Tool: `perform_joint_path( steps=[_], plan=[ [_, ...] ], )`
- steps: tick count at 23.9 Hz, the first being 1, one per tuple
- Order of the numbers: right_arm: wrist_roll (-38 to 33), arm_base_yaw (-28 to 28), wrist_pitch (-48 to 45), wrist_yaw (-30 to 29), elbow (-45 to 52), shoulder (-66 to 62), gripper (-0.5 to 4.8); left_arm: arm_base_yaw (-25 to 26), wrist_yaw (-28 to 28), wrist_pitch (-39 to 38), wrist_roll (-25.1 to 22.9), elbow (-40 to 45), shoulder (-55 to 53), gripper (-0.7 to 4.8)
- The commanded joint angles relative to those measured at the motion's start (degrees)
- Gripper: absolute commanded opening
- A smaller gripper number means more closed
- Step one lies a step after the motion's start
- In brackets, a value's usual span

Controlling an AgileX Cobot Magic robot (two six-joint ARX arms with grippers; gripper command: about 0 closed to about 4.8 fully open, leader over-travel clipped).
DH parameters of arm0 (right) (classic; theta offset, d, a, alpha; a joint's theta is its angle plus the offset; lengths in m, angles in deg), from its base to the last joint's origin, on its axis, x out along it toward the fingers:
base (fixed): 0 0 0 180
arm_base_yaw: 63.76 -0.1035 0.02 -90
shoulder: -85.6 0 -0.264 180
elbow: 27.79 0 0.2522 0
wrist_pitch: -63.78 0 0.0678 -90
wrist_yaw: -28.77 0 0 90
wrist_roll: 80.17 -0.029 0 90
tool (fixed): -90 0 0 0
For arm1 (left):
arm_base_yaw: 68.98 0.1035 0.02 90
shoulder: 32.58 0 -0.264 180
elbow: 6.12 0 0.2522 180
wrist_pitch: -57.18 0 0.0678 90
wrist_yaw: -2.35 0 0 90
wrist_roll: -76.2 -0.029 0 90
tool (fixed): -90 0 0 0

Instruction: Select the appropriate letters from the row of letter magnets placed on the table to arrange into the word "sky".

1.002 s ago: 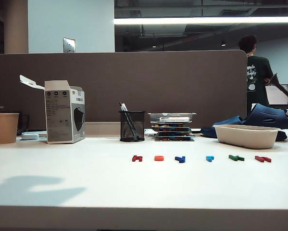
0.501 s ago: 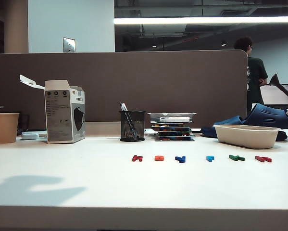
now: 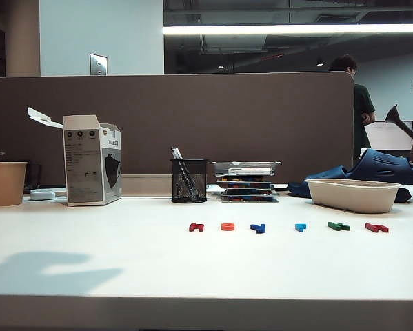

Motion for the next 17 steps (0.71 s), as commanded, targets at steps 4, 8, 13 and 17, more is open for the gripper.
perform_joint_path(
  steps=[4, 8, 13, 17],
  plan=[
    [-7.0, -9.6, 2.9, 4.6, -9.9, -12.7, -0.05, 0.0, -0.3, 0.4, -0.1, -0.1, 0.1, -0.05],
    [-7.0, -18.6, 6.7, 14.1, -15.8, -21.5, 0.39, 0.0, -0.3, 0.4, -0.1, -0.1, 0.1, -0.05],
    [-7.5, -26.6, 7.1, 19.0, -20.5, -34.2, 1.22, 0.0, -0.3, 0.4, -0.1, -0.1, 0.1, -0.05],
    [-9.8, -29.6, 7.1, 21.8, -21.9, -42.4, 1.96, 0.0, -0.3, 0.4, -0.1, -0.1, 0.1, -0.05]
  ],
)
